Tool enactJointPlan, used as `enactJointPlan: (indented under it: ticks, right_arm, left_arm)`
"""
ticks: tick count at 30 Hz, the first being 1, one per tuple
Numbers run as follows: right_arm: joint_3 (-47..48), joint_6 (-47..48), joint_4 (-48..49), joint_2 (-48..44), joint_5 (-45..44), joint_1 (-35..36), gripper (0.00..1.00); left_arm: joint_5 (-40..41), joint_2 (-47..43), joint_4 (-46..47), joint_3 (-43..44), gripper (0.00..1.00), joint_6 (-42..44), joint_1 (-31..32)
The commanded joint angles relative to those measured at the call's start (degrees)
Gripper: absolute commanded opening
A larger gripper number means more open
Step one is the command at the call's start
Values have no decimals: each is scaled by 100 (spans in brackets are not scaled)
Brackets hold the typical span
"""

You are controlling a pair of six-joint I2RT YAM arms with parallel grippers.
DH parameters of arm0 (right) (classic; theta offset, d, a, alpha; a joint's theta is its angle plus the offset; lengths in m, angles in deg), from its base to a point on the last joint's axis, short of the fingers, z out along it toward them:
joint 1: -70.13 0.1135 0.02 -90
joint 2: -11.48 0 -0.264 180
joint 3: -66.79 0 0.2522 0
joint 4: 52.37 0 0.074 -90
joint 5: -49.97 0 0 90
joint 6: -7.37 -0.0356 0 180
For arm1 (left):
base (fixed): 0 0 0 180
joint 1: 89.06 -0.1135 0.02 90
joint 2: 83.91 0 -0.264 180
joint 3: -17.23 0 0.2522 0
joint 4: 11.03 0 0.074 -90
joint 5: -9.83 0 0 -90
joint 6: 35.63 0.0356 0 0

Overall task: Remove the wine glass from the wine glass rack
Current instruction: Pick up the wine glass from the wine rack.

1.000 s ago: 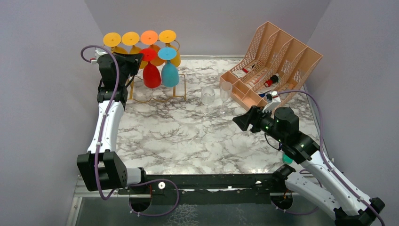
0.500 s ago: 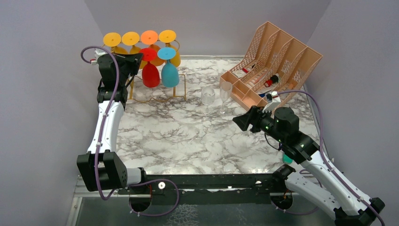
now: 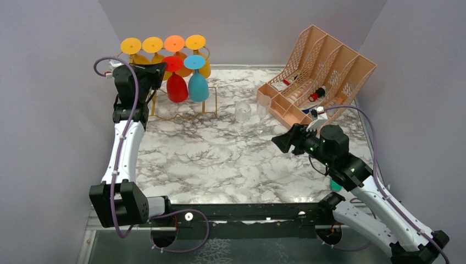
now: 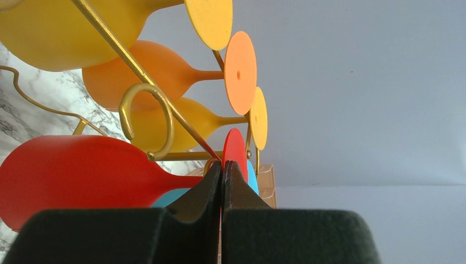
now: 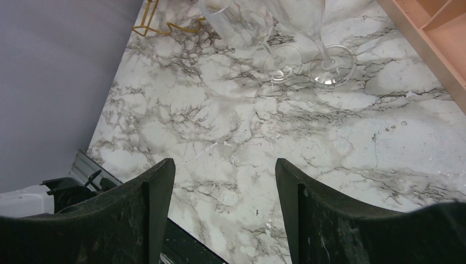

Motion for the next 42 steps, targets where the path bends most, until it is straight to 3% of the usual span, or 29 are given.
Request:
enactJointPlan:
  ticks: [1,42]
  right_arm:
    - [201,17,-119,13,-46,28,70]
    - [168,-45,-195,-70,-81,28,70]
  left_arm:
    - [97,-255,222,-131,0,-239,-45]
    - [-1,-938,-72,-424,0,-128,-48]
